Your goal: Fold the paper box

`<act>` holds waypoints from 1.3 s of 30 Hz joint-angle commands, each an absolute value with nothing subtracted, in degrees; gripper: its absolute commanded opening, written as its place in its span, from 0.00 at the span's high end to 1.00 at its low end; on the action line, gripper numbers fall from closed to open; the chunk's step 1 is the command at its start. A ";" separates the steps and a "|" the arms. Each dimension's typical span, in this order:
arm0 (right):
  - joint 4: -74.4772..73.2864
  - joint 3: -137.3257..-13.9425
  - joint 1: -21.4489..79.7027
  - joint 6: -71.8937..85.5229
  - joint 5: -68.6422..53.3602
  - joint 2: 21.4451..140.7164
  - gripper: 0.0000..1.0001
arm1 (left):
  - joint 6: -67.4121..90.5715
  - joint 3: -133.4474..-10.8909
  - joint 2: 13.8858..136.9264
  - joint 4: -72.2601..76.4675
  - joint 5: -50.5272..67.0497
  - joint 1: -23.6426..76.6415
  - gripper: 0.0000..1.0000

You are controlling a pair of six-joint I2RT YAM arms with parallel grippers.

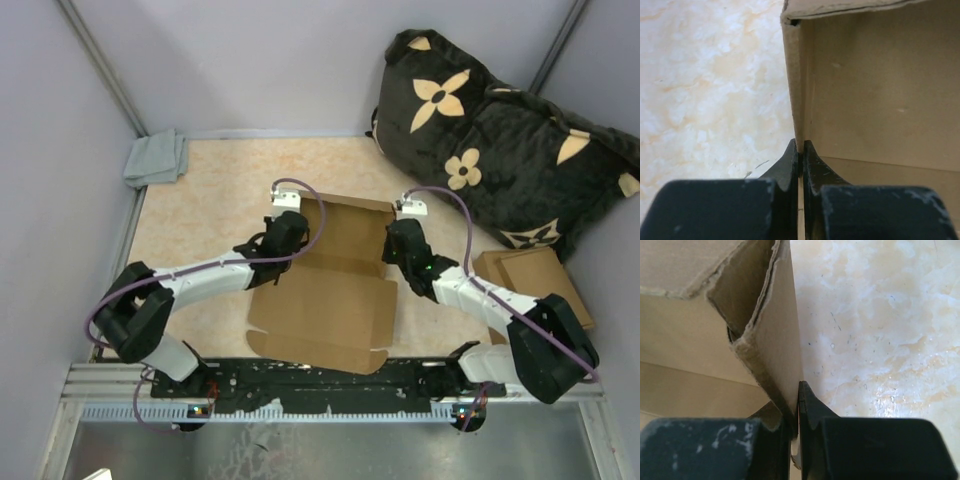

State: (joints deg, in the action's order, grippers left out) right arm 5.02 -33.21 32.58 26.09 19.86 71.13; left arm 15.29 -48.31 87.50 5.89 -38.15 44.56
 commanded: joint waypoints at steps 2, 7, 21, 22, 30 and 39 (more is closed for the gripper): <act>-1.33 -39.22 33.49 31.80 23.92 71.67 0.96 | 18.00 -52.68 90.48 -6.89 -53.48 46.57 1.00; -2.33 -39.93 33.49 32.57 23.58 72.11 0.96 | 20.08 -53.41 90.55 -11.76 -57.70 46.58 1.00; -0.97 -40.37 33.49 34.82 18.53 73.05 0.96 | 20.89 -51.68 86.38 -7.52 -51.24 47.10 0.79; -1.03 -40.49 33.50 34.85 18.46 73.08 0.96 | 20.35 -51.34 85.55 -6.76 -50.22 47.11 0.69; -2.82 -42.09 33.49 35.55 18.32 74.51 0.96 | 20.43 -52.79 82.70 -11.19 -48.42 47.02 0.49; -9.28 -47.51 33.49 37.86 17.42 78.14 0.91 | 24.31 -52.73 71.78 -19.73 -41.91 46.98 0.46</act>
